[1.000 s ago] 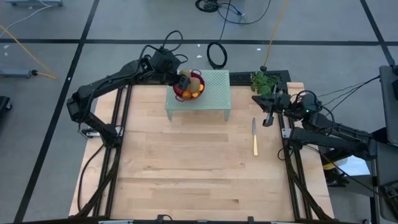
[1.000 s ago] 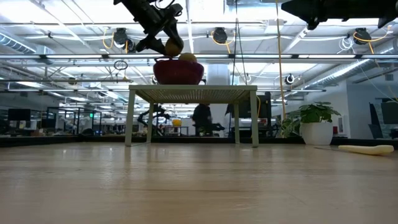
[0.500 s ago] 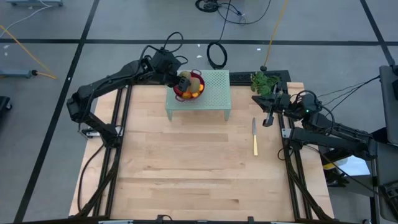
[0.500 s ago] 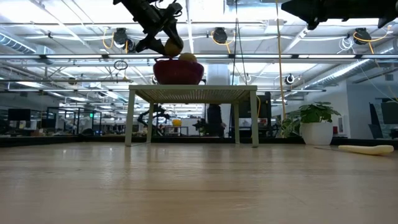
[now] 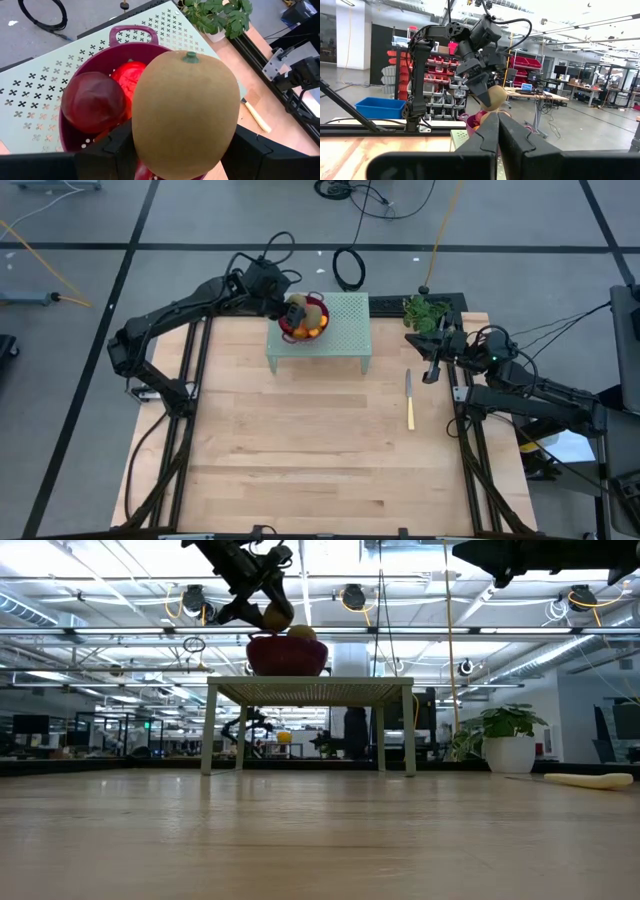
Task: Pick & Place Fruit
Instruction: Put the kiwi into the violet strainer bowl on the shelf
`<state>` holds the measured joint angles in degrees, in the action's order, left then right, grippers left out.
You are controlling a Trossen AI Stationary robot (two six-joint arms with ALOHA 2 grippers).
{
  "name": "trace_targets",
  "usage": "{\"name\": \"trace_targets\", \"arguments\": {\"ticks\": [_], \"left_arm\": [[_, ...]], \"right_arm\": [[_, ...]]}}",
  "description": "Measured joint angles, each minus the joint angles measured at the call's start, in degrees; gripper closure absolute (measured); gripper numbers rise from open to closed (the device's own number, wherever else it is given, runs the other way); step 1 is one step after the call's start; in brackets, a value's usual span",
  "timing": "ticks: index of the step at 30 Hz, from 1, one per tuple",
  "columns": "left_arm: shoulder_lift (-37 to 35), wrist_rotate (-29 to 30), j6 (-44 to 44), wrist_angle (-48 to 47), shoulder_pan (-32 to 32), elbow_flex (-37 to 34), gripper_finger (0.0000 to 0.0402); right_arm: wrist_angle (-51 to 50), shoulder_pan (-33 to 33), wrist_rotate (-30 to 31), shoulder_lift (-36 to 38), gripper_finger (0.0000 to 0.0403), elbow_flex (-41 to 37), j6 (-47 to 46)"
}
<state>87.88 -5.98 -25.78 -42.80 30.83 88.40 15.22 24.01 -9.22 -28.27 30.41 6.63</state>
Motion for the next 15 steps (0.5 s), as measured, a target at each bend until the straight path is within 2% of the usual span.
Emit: {"name": "trace_targets", "arguments": {"ticks": [15], "left_arm": [[0.00,0.01,0.00,-0.82,0.00,-0.02,0.0176]], "right_arm": [[-0.02,0.00,-0.01,0.00,0.0403,0.00,0.00]]}}
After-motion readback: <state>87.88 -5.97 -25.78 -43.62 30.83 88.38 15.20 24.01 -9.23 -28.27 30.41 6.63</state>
